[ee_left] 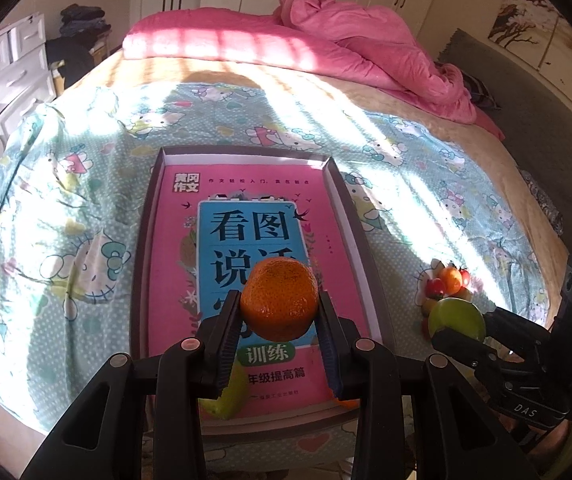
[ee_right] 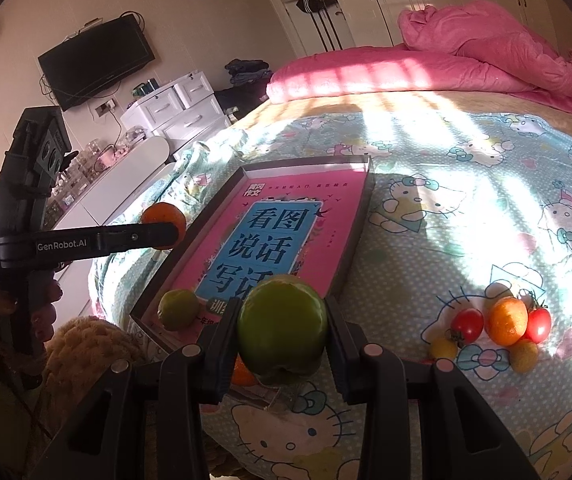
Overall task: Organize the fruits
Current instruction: 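Carry the orange and green mango over the book tray with both tools, then lower the orange with the left tool and open it while the right tool releases the mango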
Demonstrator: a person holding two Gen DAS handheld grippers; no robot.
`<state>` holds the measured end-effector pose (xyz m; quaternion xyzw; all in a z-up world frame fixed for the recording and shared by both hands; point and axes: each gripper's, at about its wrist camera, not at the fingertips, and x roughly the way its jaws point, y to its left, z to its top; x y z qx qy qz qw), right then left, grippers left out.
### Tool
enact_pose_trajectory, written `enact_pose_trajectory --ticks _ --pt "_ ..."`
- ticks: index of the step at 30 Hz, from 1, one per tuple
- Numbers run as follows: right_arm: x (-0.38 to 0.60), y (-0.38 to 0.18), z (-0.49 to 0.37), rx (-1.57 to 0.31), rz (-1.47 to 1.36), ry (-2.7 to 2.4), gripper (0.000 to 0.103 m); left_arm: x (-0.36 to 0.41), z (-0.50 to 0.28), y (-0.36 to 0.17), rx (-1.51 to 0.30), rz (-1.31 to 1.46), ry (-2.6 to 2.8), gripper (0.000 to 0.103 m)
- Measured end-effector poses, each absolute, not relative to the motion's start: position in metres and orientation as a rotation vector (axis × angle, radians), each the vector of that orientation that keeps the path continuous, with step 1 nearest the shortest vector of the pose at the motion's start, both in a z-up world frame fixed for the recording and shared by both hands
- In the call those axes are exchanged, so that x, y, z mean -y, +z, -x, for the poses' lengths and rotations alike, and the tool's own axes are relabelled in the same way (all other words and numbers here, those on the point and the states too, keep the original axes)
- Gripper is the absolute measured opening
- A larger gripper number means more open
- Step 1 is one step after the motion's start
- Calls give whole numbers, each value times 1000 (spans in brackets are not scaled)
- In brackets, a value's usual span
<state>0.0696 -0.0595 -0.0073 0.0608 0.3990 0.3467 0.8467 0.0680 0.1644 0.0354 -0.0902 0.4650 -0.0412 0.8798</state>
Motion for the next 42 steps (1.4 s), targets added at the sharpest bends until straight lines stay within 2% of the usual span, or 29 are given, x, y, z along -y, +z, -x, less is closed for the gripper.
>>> enact_pose_trajectory --ticks 17,42 --pt "34 -14 -67 -847 -53 749 40 -205 -74 -11 -1025 244 28 38" --pt "-1 -27 -80 -865 58 745 40 -207 -84 -37 -1067 216 38 37"
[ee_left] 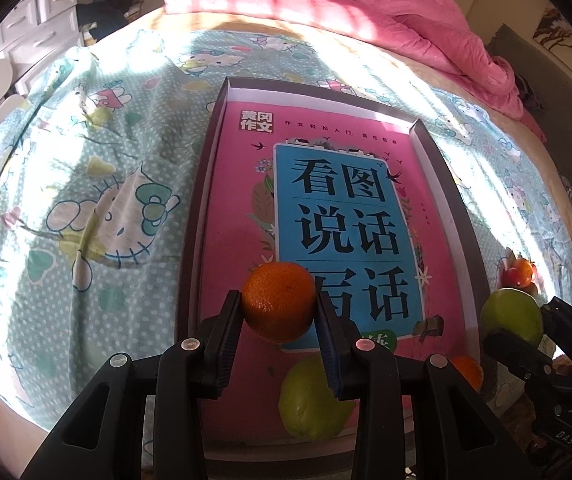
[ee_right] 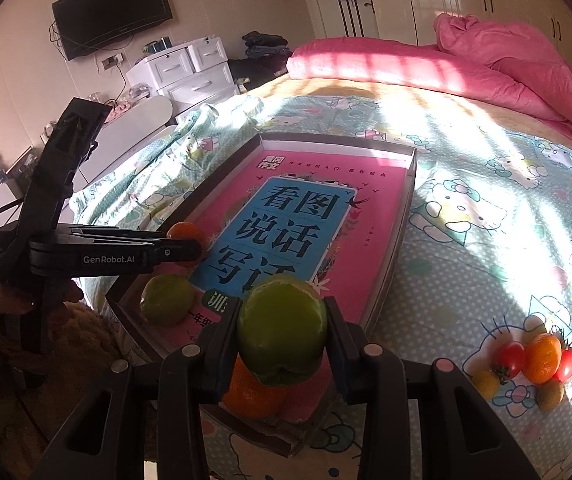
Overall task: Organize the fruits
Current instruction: 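Lower the orange with the left tool and open it while the right tool releases the mango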
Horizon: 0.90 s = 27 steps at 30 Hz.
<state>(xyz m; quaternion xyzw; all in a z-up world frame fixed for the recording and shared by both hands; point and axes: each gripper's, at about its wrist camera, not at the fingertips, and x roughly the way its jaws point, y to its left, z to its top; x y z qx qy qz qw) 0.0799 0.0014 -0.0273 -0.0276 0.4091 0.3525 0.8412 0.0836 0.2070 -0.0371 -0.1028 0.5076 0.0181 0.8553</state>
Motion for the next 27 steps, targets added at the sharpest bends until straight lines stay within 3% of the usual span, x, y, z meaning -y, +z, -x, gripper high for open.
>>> enact_pose_trajectory --ticks 27 --pt "-21 -55 -93 -923 140 694 40 -205 -86 -41 -1074 194 46 37"
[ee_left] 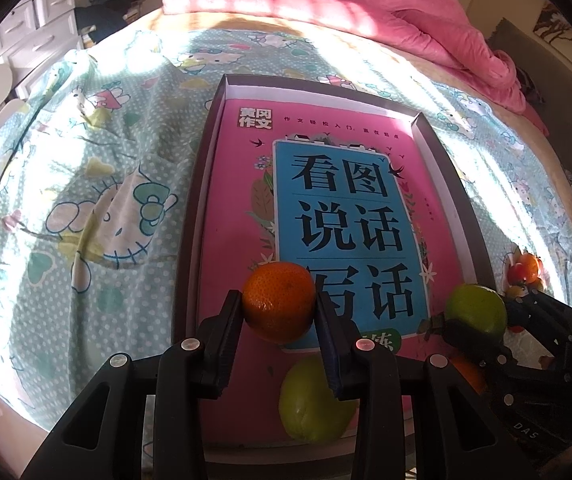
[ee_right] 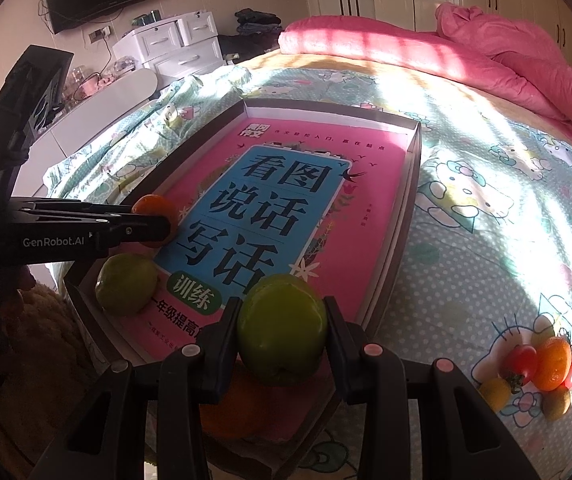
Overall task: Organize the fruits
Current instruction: 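Lower the orange with the left tool and open it while the right tool releases the mango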
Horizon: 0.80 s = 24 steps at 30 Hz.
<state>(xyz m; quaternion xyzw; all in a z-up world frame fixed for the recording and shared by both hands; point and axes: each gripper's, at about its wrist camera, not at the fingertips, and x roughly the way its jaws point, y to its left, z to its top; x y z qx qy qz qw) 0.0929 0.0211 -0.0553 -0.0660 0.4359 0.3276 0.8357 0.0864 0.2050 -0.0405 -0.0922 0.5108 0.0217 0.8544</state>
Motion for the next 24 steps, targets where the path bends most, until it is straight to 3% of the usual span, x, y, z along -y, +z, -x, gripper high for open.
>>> enact_pose_trajectory --ticks 11,24 --pt "-20 -56 -93 -929 120 702 40 -206 -85 -40 -1073 192 54 37" --pt "-6 -46 -91 -934 59 712 49 -207 -84 -40 -1076 198 61 37"
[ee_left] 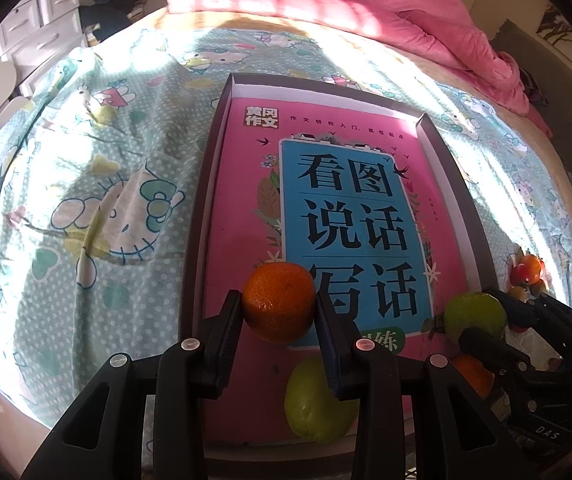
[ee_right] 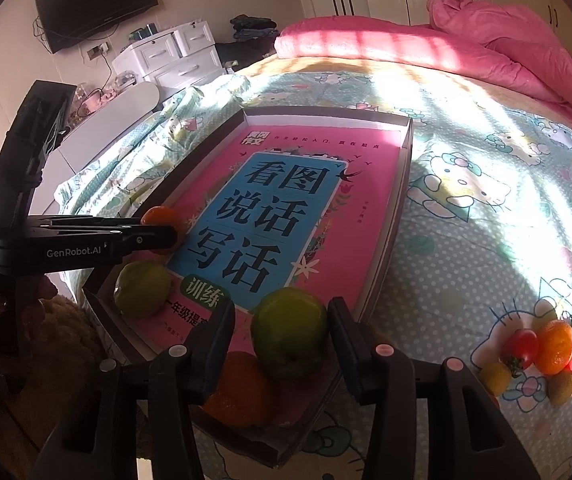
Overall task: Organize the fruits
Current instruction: 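Lower the orange with the left tool and open it while the right tool releases the mango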
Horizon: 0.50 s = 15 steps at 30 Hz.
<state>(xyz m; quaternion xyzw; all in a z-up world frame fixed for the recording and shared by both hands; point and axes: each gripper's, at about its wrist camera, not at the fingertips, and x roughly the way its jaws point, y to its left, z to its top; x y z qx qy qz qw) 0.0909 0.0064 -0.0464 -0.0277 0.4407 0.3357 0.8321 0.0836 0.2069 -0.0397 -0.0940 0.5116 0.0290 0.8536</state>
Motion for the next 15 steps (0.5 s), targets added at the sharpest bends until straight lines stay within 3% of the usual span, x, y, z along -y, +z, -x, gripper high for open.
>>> enact_pose_trajectory --ticks 5,9,15 --pt "0 -43 -89 -930 46 714 49 -206 -83 -39 -1077 198 59 38" --pt "5 -38 -86 -922 36 715 49 -206 -83 -38 -1071 198 62 49" --pt "10 -32 -82 -891 53 718 50 -208 -82 -36 -1059 205 65 51"
